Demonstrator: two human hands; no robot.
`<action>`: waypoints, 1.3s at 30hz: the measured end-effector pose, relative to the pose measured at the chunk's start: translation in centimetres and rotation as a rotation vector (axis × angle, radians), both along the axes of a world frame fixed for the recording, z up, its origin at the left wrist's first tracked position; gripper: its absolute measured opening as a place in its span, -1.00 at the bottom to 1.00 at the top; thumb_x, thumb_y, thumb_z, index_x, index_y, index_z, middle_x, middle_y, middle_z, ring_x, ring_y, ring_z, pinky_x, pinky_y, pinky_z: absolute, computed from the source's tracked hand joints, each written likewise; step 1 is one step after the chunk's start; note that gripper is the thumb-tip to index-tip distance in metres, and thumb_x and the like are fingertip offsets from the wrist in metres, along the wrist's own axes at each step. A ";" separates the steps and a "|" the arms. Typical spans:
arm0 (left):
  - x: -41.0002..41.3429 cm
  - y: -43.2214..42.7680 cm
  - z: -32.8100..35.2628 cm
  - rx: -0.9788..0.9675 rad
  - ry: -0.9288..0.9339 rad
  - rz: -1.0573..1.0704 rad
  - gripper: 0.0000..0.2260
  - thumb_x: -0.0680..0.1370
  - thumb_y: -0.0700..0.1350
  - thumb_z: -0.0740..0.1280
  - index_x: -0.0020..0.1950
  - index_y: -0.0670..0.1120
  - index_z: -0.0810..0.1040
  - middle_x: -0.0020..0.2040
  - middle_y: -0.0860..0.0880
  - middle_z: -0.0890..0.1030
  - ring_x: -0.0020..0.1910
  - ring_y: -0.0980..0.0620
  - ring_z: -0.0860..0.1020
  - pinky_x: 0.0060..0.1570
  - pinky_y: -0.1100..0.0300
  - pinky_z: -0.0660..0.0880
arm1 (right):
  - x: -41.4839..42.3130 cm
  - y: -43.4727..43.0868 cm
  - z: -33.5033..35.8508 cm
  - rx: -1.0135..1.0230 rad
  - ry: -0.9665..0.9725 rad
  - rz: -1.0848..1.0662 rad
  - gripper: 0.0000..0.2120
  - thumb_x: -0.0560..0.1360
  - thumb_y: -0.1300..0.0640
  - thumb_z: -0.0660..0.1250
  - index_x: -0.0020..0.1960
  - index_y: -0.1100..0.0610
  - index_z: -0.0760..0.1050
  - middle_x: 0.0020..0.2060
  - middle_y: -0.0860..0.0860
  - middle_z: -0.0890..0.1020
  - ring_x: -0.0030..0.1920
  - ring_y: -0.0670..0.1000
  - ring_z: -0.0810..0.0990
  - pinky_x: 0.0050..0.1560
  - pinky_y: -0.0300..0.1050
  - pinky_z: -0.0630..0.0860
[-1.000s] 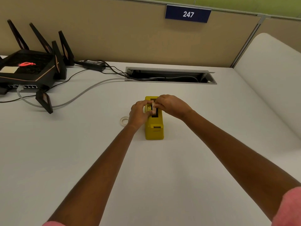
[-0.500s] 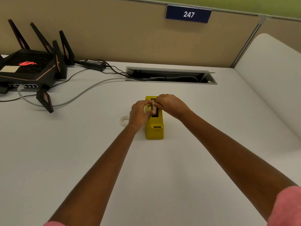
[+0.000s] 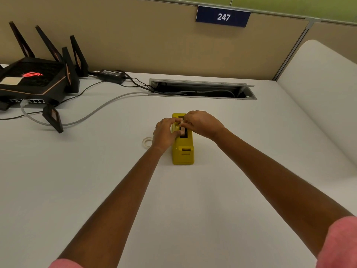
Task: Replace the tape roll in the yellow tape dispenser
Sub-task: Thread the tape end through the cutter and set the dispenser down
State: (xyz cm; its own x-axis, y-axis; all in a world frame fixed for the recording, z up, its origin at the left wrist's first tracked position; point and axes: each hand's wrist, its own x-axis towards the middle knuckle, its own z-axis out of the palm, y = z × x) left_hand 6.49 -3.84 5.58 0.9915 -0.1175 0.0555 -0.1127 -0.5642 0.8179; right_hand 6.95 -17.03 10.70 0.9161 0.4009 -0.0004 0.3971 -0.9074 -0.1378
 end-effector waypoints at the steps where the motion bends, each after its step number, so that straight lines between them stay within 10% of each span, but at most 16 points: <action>1: 0.0 0.0 0.0 0.003 0.000 0.002 -0.63 0.45 -0.11 0.37 0.25 -0.06 0.45 0.34 -0.16 0.43 0.36 -0.17 0.29 0.27 -0.09 0.29 | 0.0 0.0 0.0 -0.002 -0.001 -0.002 -0.71 0.57 0.09 0.12 0.03 0.30 0.47 -0.02 0.26 0.59 -0.06 0.17 0.55 -0.13 -0.15 0.33; 39: 0.0 0.0 0.0 0.019 0.000 -0.014 -0.61 0.46 -0.11 0.36 0.27 -0.07 0.43 0.33 -0.17 0.44 0.35 -0.16 0.33 0.28 -0.08 0.31 | -0.7 -1.2 -1.4 0.273 -0.066 -0.029 -0.75 0.51 0.15 0.25 0.14 0.23 0.48 0.05 0.22 0.62 0.00 0.17 0.57 -0.04 -0.12 0.43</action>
